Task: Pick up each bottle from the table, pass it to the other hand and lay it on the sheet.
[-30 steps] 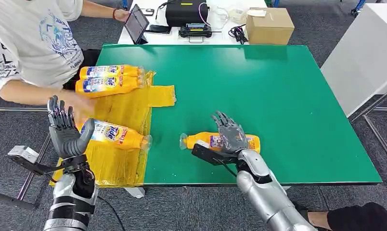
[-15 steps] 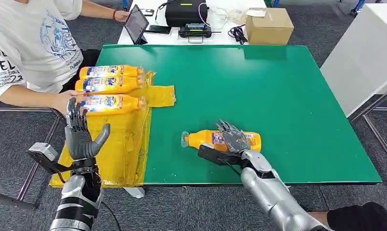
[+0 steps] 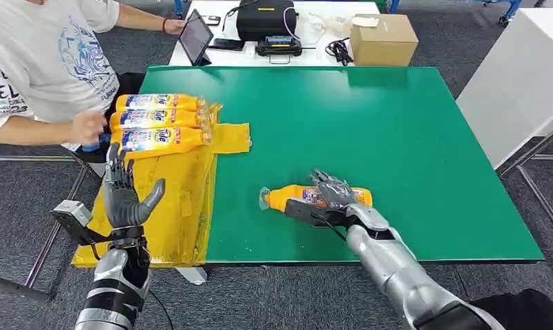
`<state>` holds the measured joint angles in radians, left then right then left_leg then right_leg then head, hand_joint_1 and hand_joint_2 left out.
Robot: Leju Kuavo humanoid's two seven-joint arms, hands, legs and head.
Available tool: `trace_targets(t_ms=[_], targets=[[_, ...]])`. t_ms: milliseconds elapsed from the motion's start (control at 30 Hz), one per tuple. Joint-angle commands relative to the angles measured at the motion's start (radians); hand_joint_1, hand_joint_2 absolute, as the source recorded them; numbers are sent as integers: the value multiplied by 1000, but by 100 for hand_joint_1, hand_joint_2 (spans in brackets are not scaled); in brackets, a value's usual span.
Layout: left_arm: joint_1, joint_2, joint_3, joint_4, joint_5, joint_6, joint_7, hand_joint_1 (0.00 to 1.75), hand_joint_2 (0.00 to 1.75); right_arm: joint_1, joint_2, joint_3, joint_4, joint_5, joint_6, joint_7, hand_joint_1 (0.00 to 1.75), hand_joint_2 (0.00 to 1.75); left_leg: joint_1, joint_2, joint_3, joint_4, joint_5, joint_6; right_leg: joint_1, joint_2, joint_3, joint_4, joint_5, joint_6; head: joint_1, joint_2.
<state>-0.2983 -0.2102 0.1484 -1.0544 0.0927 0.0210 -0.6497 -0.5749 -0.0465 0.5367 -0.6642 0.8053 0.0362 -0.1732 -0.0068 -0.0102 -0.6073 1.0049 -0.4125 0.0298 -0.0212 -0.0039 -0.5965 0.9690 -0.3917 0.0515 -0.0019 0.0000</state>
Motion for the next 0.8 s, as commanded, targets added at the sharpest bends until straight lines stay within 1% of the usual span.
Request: trace_targets(t_ms=[33,67,100,133,167,200,233,367,433,467,533,567,600,633,733,800], targets=[[-47,17,-7,92,-2,-3,6,0,175,-19,-25,74,129,2,41,19,0,175,2,-2,3,-1,-1,-2,3,-2,4,-2,-1,-3,0,0],[-48,17,-7,92,-2,-3,6,0,175,-19,-27,74,129,2,41,19,0,175,2,-2,3,-1,-1,-2,2,-2,4,-1,-1,-2,0,0],[-50,17,-7,98,-1,-4,8,0,175,-27,-30,83,138,4,53,21,7,175,1,-1,2,0,0,-1,1,-2,3,-1,-1,-2,0,0],[-50,17,-7,101,-1,-4,8,0,175,-31,-31,85,143,0,63,20,89,175,2,-2,3,-1,-1,-2,2,-3,4,-1,-1,-2,0,0],[-52,17,-7,108,0,-5,10,0,175,-39,-36,93,148,0,73,18,175,175,3,-2,3,-1,-1,-3,3,-3,5,-2,-1,-3,0,0],[-54,17,-6,114,4,-12,15,0,175,-43,-38,101,152,-2,77,17,166,175,2,-2,3,-1,0,-2,2,-3,4,-2,-1,-2,0,0],[-55,19,-13,116,-2,-12,13,0,175,-48,-40,108,157,-7,91,14,175,175,2,-3,3,-1,0,-2,2,-3,5,-2,-1,-3,0,0],[-60,15,-20,129,-6,-11,11,0,175,-72,-56,145,168,-8,133,1,175,175,1,-2,3,-1,0,-1,1,-3,4,-1,0,-2,0,0],[-62,14,-21,136,-6,-11,11,0,175,-73,-59,147,164,-19,134,-11,175,175,3,-3,4,0,0,-2,3,-4,5,-2,-1,-3,0,0],[-63,12,-25,146,-6,-11,11,0,175,-61,-65,137,144,-56,130,-43,175,175,2,-3,4,0,0,-2,2,-3,5,-1,-1,-2,0,0],[-63,12,-34,154,-6,-12,11,0,175,-31,-69,110,96,-113,95,-74,175,175,1,-4,5,-1,0,-2,2,-4,6,-2,-1,-2,0,0],[-60,10,-35,151,-6,-11,10,0,175,-2,-59,72,56,-160,48,-89,175,175,2,-3,5,-1,0,-2,2,-4,7,-3,-1,-3,0,0],[-51,6,-37,141,-5,-10,10,0,175,55,-41,11,-19,-208,-32,-132,175,175,1,-3,5,-1,0,-2,2,-3,6,-2,-1,-2,0,0],[-39,0,-43,127,-6,-12,10,0,175,105,-19,-29,-102,-230,-74,-127,175,175,2,-3,6,-1,-1,-2,3,-3,8,-3,-1,-3,0,0],[-32,-2,-45,117,-6,-11,10,0,175,129,-22,-27,-159,-223,-67,-93,175,175,3,-3,6,-1,-1,-2,3,-3,8,-3,-2,-3,1,0],[-33,-1,-45,117,-6,-11,10,0,175,127,-26,-29,-160,-224,-64,-91,175,175,3,1,5,0,-3,-3,3,1,6,-1,-2,-3,-1,0]])
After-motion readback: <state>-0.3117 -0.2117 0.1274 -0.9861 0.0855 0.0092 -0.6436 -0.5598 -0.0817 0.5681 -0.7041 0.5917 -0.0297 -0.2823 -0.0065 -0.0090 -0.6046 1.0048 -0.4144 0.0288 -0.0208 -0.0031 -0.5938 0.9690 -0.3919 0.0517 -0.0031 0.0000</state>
